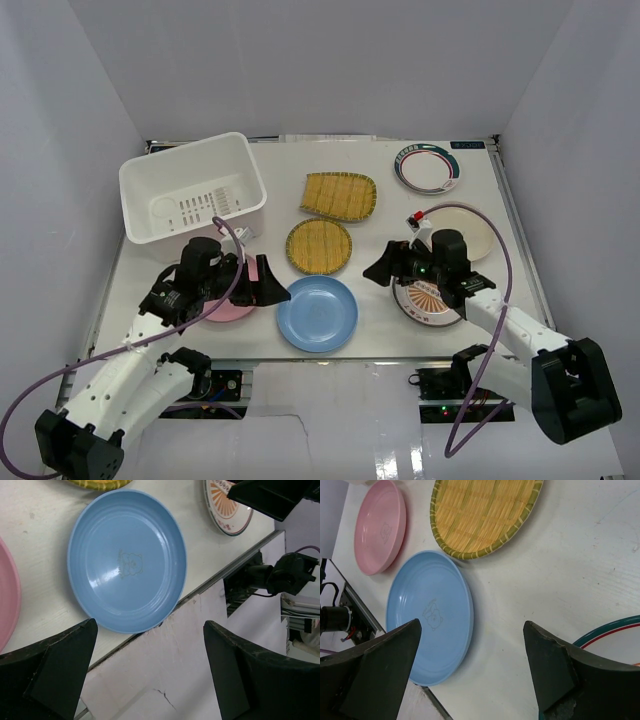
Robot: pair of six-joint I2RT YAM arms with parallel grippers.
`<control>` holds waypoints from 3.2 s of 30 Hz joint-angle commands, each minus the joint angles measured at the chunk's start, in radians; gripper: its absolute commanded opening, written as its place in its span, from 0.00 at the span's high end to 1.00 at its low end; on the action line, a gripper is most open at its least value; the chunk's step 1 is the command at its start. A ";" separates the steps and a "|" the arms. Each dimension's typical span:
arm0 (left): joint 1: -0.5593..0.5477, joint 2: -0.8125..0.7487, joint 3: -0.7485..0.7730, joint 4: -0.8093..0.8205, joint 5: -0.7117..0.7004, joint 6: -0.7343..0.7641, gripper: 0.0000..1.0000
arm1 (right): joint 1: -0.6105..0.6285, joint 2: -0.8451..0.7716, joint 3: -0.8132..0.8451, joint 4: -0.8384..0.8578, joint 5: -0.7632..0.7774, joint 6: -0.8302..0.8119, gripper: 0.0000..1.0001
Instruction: Place the plates into the plastic bin on the countertop
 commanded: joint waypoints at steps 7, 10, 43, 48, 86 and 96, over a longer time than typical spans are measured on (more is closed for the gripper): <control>-0.006 0.067 0.109 -0.191 -0.281 -0.024 0.02 | 0.166 0.079 0.023 -0.017 0.155 -0.074 0.16; -0.006 0.099 0.146 -0.240 -0.413 -0.038 0.02 | 0.213 0.094 0.028 -0.051 0.224 -0.099 0.18; -0.160 0.555 0.123 -0.061 -0.769 -0.080 0.34 | 0.465 -0.062 0.037 -0.185 0.562 -0.117 0.92; -0.199 0.644 0.129 -0.051 -0.812 -0.070 0.47 | 0.464 -0.127 0.036 -0.218 0.594 -0.127 0.92; 0.294 1.222 1.388 -0.177 -0.847 0.295 1.00 | 0.465 -0.181 0.095 -0.257 0.430 -0.090 0.92; 0.287 1.099 1.073 -0.098 -0.766 0.269 0.44 | 0.467 -0.124 0.209 -0.225 0.445 -0.096 0.92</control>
